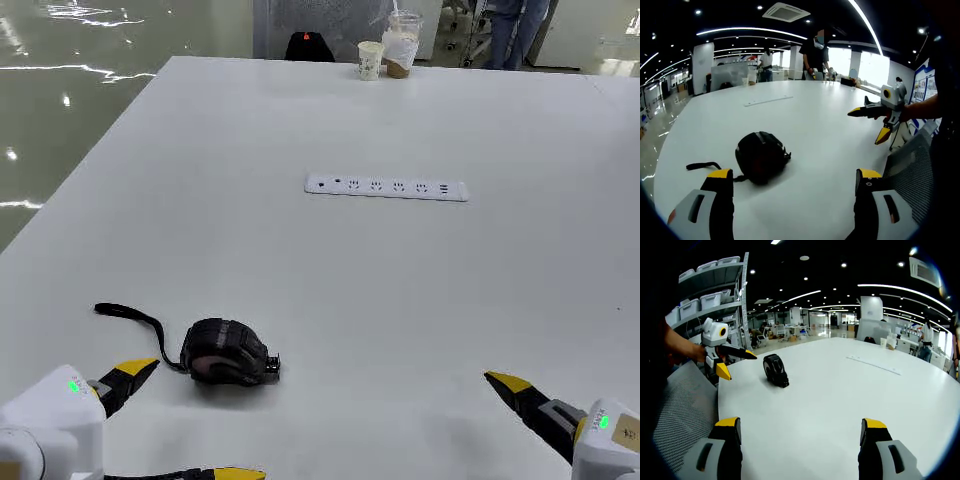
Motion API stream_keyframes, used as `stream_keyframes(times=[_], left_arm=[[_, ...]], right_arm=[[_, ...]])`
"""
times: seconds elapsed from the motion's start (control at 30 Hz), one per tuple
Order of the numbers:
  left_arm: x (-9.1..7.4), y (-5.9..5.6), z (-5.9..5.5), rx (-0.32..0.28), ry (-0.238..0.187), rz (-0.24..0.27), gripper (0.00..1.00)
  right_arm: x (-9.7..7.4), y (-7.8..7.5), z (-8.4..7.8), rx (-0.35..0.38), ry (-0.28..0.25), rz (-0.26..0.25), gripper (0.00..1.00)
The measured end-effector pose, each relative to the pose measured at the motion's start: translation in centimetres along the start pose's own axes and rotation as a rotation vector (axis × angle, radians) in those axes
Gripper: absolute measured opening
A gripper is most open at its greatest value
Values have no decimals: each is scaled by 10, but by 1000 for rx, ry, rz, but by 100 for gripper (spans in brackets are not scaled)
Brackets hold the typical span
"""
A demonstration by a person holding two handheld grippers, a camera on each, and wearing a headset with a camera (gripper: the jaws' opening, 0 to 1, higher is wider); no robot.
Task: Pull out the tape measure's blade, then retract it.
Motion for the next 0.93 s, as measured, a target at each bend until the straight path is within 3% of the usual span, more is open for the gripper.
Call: stream_keyframes(times=[0.37,0.93], left_arm=[[-1,2,0,-24,-1,2,96],[-3,2,3,-17,-18,4,99]], right_arm=[[-1,0,1,-3,1,5,99],[-3,-1,2,-6,1,5,99]])
Point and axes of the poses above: the centre of the closed fingertips' face, and the gripper's own axes: x roughly forward along the fingers, y roughly to its left, z roughly out of its top, the point moved 9 cm from there along -x, roughly backward along the fingers, and after that the axes turned 7 degrees about -x, right-handed, at the moved point
